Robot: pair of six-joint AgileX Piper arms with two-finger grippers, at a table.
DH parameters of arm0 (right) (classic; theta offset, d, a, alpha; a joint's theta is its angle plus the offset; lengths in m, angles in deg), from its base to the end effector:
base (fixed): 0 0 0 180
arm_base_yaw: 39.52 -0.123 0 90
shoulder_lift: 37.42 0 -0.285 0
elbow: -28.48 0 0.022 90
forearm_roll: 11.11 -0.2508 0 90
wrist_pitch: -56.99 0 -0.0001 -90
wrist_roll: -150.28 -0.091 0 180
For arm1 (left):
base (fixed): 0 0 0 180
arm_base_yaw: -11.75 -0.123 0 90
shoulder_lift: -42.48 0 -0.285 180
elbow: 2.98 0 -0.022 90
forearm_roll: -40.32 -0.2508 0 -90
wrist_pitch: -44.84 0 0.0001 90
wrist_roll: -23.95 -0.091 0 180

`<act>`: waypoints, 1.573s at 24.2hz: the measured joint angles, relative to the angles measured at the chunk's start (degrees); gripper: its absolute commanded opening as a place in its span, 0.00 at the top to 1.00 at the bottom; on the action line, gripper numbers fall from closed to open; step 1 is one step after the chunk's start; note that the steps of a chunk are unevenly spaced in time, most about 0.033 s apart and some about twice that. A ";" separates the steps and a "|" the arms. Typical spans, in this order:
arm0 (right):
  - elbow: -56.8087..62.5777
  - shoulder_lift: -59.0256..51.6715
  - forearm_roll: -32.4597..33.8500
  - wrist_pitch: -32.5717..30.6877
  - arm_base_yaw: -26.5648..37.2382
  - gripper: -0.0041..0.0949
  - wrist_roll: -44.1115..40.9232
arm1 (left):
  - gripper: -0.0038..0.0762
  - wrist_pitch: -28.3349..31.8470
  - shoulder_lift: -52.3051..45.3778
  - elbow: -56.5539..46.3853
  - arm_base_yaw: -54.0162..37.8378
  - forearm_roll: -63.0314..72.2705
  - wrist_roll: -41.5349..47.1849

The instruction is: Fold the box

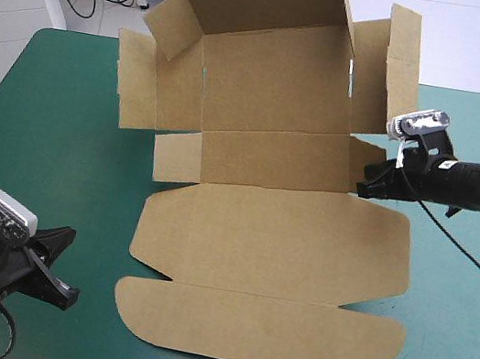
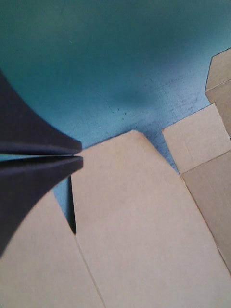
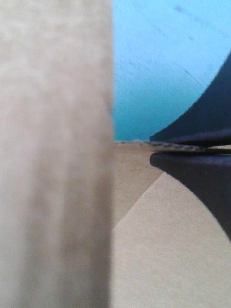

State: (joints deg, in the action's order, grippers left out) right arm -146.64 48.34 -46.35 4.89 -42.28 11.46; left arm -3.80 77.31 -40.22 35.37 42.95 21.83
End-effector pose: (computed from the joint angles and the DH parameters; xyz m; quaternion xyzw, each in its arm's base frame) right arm 0.2828 0.0551 0.3671 -0.2452 0.8749 0.1697 0.3815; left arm 0.0684 -0.0334 0.3374 0.1890 0.8481 -0.1143 0.4816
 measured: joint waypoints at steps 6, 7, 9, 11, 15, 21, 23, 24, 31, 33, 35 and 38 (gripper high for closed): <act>-10.08 1.86 4.24 -5.11 0.00 0.98 7.53 | 0.96 0.88 0.00 0.00 0.00 2.38 0.00; -11.54 2.56 4.39 -6.31 0.00 0.98 9.06 | 0.96 1.24 0.00 0.00 0.00 2.67 0.00; -13.84 4.17 4.42 -8.16 0.00 0.98 12.09 | 0.96 2.18 0.00 0.00 0.00 2.99 0.00; -16.64 6.62 4.42 -9.25 0.00 0.98 17.25 | 0.96 3.18 0.00 0.00 0.00 3.17 0.00; -21.83 10.67 4.59 -10.14 0.00 0.98 24.34 | 0.96 3.62 0.00 0.00 0.00 3.69 0.00; -30.68 15.43 0.21 -14.80 -0.44 0.98 38.18 | 0.96 5.44 0.00 0.00 0.00 4.48 0.00; -32.62 17.11 -1.80 -15.15 -2.45 0.98 44.68 | 0.96 6.27 0.00 0.00 0.00 4.48 0.00; -33.03 18.27 -2.33 -14.87 -4.78 0.98 48.83 | 0.96 6.65 0.00 0.00 0.00 4.48 0.00; -36.02 23.02 5.16 -14.69 -14.76 0.98 55.70 | 0.96 6.94 0.00 0.00 0.00 5.07 0.00; -36.16 23.80 5.63 -14.20 -15.21 0.98 57.66 | 0.96 6.94 0.00 0.00 0.00 5.50 0.00; -36.16 24.87 5.86 -13.96 -15.33 0.98 58.83 | 0.96 6.94 0.00 0.00 0.00 5.77 0.00; -36.16 28.22 5.86 -13.16 -15.37 0.98 59.84 | 0.96 6.94 0.00 0.00 0.00 5.82 0.00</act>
State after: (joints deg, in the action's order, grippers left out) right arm -182.80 76.56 -40.49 -8.27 -57.65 71.31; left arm 3.13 77.31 -40.22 35.37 48.77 21.83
